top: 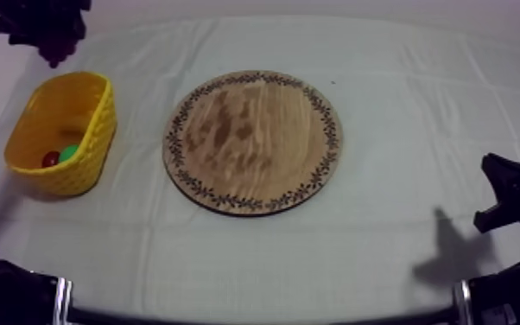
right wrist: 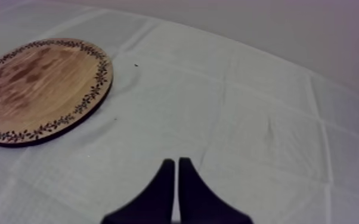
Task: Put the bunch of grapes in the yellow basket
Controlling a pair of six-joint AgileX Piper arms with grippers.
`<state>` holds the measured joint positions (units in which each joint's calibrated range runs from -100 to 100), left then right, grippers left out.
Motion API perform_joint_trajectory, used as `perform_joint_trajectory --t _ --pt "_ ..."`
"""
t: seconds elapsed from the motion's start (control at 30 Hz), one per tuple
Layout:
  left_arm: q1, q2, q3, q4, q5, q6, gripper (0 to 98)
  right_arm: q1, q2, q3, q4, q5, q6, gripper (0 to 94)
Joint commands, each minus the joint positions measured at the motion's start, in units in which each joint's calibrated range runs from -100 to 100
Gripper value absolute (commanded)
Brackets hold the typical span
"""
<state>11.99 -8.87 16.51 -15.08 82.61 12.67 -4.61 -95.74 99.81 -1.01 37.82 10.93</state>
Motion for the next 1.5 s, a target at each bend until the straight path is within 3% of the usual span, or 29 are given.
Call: perform_joint_trajectory --t 0.0,0.33,0.77,0.83,0.9,0.97,1.07,1.23,1.47 --pt "-1.84 -0.43 4.25 -0.46 -1.42 -0.31 40.5 0.02 -0.01 -0.03 0.01 0.0 -0.01 0.4" --pt "-4.22 -1.2 19.99 -1.37 -5.67 0.05 40.4 0.02 -0.01 -0.03 0.01 0.0 -0.01 0.4" --pt "-4.9 1.56 26.38 -0.22 -9.58 1.05 42.0 0.02 -0.01 -0.03 0.01 0.0 0.0 0.4" --pt "-5.28 1.77 26.07 -0.26 -10.06 1.09 45.9 0.02 -0.01 -0.03 0.01 0.0 -0.01 0.4" --pt "-5.72 1.99 25.6 -0.59 -10.91 1.76 56.3 0.02 -0.01 -0.03 0.01 0.0 -0.01 0.4" --pt "-6.06 2.23 25.03 -1.48 -12.2 3.38 69.9 0.02 -0.01 -0.03 0.01 0.0 -0.01 0.4" --pt "-6.19 2.37 24.5 -3.1 -15.17 5.46 80.2 0.02 -0.01 -0.03 0.01 0.0 -0.01 0.4" --pt "-6.25 2.5 24.27 -4.28 -17.88 6.3 86.1 0.02 -0.01 -0.03 0.01 0.0 -0.01 0.4" --pt "-6.57 2.19 22.91 -3.77 -18.35 5.89 84.2 0.02 -0.01 -0.03 0.01 0.0 -0.01 0.4"
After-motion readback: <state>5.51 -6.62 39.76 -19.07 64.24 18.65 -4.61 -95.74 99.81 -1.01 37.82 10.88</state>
